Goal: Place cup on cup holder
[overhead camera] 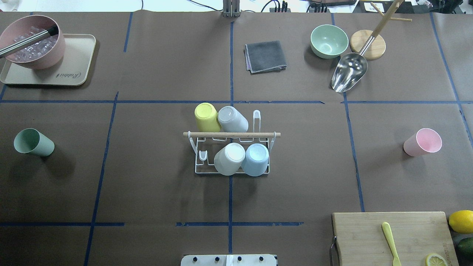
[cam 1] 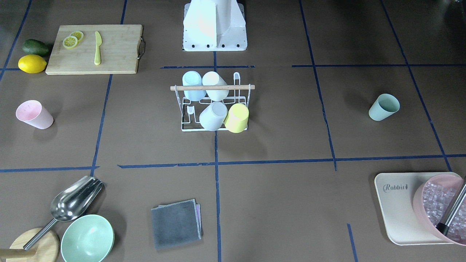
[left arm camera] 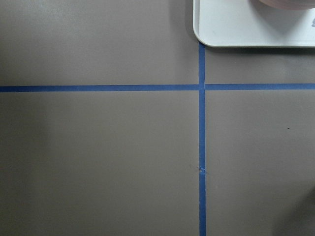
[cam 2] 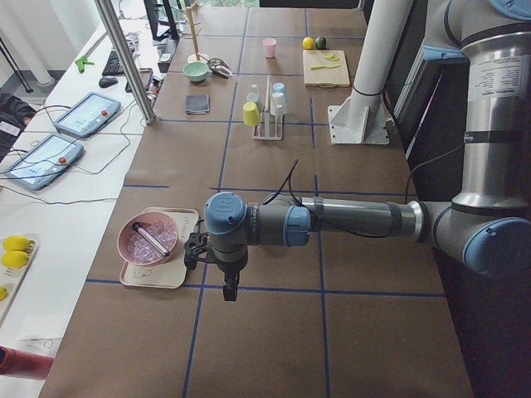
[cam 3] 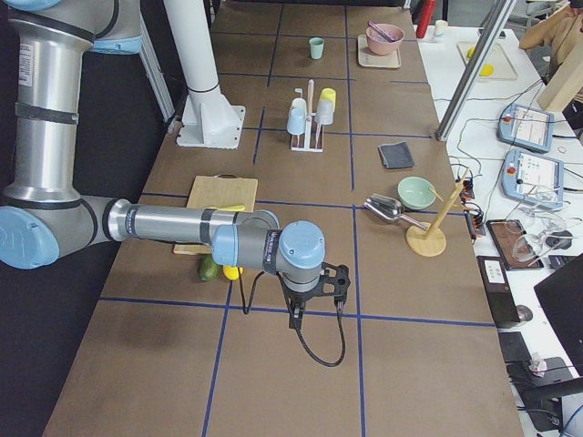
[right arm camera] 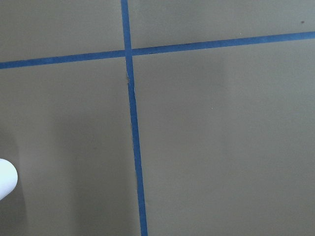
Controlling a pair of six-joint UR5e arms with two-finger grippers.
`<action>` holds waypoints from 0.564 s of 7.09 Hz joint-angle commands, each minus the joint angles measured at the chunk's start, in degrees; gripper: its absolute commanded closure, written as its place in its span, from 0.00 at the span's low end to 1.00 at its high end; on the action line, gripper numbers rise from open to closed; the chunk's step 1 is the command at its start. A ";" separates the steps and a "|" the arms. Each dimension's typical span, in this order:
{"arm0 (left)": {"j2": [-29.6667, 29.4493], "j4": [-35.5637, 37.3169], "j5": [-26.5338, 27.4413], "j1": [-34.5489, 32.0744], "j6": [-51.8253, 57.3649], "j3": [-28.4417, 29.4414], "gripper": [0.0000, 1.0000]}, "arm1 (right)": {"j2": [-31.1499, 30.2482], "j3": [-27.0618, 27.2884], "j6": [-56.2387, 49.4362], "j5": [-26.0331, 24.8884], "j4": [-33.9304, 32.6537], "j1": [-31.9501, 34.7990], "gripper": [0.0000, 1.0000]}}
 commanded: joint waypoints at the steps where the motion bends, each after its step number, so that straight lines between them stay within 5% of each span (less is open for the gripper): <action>1: -0.03 0.27 -0.09 0.00 0.00 -0.11 0.00 | -0.37 -0.16 -0.04 -0.04 -0.04 0.00 0.00; 4: 0.06 0.18 -0.17 0.00 0.00 0.41 0.00 | 0.07 0.19 0.04 0.13 0.04 0.00 0.00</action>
